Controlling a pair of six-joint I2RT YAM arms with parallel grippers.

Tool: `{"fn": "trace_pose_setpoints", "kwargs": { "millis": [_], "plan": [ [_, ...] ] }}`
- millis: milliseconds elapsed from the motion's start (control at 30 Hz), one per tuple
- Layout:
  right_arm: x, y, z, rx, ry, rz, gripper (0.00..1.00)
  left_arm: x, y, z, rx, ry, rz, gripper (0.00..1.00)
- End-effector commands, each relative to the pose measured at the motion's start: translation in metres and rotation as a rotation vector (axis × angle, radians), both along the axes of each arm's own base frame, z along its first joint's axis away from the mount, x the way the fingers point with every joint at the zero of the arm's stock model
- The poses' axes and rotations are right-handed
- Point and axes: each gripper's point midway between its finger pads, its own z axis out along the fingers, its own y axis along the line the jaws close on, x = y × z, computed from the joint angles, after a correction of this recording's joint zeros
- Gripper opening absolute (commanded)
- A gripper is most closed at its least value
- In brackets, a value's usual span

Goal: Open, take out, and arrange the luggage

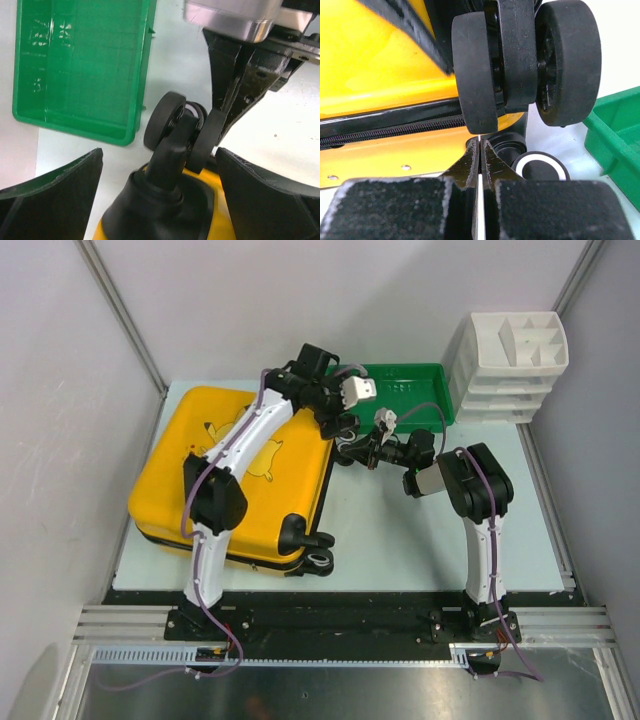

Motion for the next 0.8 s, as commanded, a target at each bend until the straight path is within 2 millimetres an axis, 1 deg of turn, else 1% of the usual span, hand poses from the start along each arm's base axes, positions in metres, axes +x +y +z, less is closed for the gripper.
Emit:
{"fn": "trace_pose_setpoints", "kwargs": {
  "millis": [0,33,100,133,200,300,333,400,433,500,533,600,633,667,700,733,767],
  "plan": [
    [0.012,-0.026,0.056,0.080,-0.264,-0.073,0.00,0.003,-0.014,0.000,0.071,-0.100,-0.096,0.99],
    [0.012,-0.027,0.057,0.080,-0.267,-0.075,0.00,0.004,-0.016,0.001,0.074,-0.111,-0.103,0.98],
    [0.013,-0.027,0.055,0.080,-0.262,-0.075,0.00,0.007,-0.018,-0.005,0.089,-0.114,-0.103,0.97],
    [0.013,-0.027,0.054,0.079,-0.260,-0.075,0.00,0.009,-0.020,-0.002,0.087,-0.128,-0.105,0.95],
    [0.013,-0.028,0.052,0.077,-0.255,-0.076,0.00,0.012,-0.021,-0.005,0.098,-0.134,-0.107,0.93],
    [0.012,-0.026,0.051,0.078,-0.251,-0.068,0.00,0.014,-0.021,-0.008,0.125,-0.156,-0.123,0.85],
    [0.012,-0.025,0.052,0.079,-0.251,-0.066,0.00,0.015,-0.021,-0.010,0.135,-0.161,-0.131,0.78],
    [0.012,-0.027,0.051,0.078,-0.250,-0.069,0.00,0.015,-0.020,-0.010,0.140,-0.170,-0.140,0.72],
    [0.012,-0.027,0.051,0.077,-0.250,-0.069,0.00,0.013,-0.021,-0.010,0.142,-0.174,-0.154,0.67],
    [0.012,-0.027,0.052,0.078,-0.252,-0.069,0.00,0.009,-0.022,-0.011,0.149,-0.176,-0.172,0.63],
    [0.012,-0.027,0.051,0.077,-0.249,-0.067,0.00,0.005,-0.023,-0.015,0.159,-0.177,-0.199,0.57],
    [0.012,-0.027,0.052,0.077,-0.252,-0.066,0.00,-0.006,-0.025,-0.011,0.140,-0.174,-0.239,0.48],
    [0.012,-0.027,0.053,0.077,-0.256,-0.065,0.00,-0.012,-0.027,-0.015,0.140,-0.158,-0.255,0.36],
    [0.012,-0.028,0.054,0.078,-0.255,-0.066,0.00,-0.019,-0.028,-0.010,0.123,-0.157,-0.268,0.29],
    [0.011,-0.028,0.054,0.077,-0.255,-0.062,0.00,-0.023,-0.028,-0.009,0.121,-0.154,-0.278,0.21],
    [0.010,-0.028,0.057,0.078,-0.261,-0.062,0.00,-0.032,-0.028,-0.018,0.127,-0.130,-0.300,0.05],
    [0.010,-0.030,0.058,0.078,-0.263,-0.065,0.00,-0.038,-0.029,-0.016,0.117,-0.127,-0.318,0.02]
  ]
}}
